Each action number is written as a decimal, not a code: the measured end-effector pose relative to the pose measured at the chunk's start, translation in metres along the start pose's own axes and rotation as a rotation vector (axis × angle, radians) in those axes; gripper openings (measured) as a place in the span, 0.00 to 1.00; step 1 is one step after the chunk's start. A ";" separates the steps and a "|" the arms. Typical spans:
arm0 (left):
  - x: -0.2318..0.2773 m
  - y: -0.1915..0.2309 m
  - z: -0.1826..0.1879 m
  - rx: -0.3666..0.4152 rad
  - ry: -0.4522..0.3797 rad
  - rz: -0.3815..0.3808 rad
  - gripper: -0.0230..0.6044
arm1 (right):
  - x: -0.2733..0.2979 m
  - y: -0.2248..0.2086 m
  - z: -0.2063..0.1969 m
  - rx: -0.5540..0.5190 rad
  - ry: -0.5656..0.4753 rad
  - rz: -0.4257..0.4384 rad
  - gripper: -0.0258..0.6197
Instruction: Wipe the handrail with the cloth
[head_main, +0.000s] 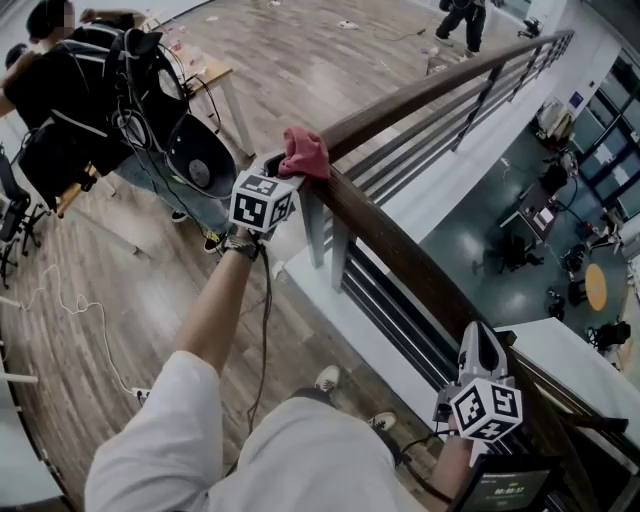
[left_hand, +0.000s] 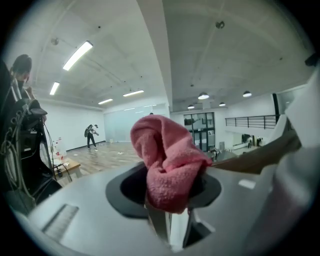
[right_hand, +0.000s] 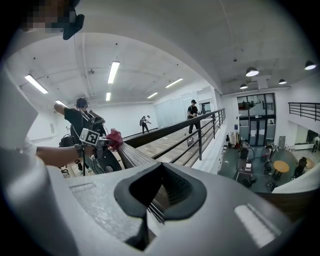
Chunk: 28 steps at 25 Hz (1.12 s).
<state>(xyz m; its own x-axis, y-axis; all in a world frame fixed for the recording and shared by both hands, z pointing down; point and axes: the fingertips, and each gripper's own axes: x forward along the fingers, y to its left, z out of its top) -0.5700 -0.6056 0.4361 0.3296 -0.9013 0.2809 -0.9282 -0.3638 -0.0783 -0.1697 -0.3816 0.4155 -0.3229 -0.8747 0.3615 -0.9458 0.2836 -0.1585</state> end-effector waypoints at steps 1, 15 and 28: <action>0.000 -0.002 -0.001 -0.004 -0.002 -0.009 0.34 | -0.001 0.000 -0.001 0.002 0.000 -0.002 0.04; -0.011 -0.008 0.019 -0.006 -0.151 0.013 0.25 | -0.010 -0.002 -0.010 0.018 0.013 -0.007 0.04; 0.010 -0.039 -0.001 -0.004 -0.015 -0.026 0.19 | -0.018 -0.020 -0.014 0.033 0.012 -0.039 0.04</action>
<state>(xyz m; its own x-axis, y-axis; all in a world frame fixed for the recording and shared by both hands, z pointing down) -0.5308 -0.6000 0.4431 0.3565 -0.8950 0.2681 -0.9197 -0.3867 -0.0676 -0.1458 -0.3656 0.4246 -0.2866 -0.8799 0.3791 -0.9559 0.2362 -0.1746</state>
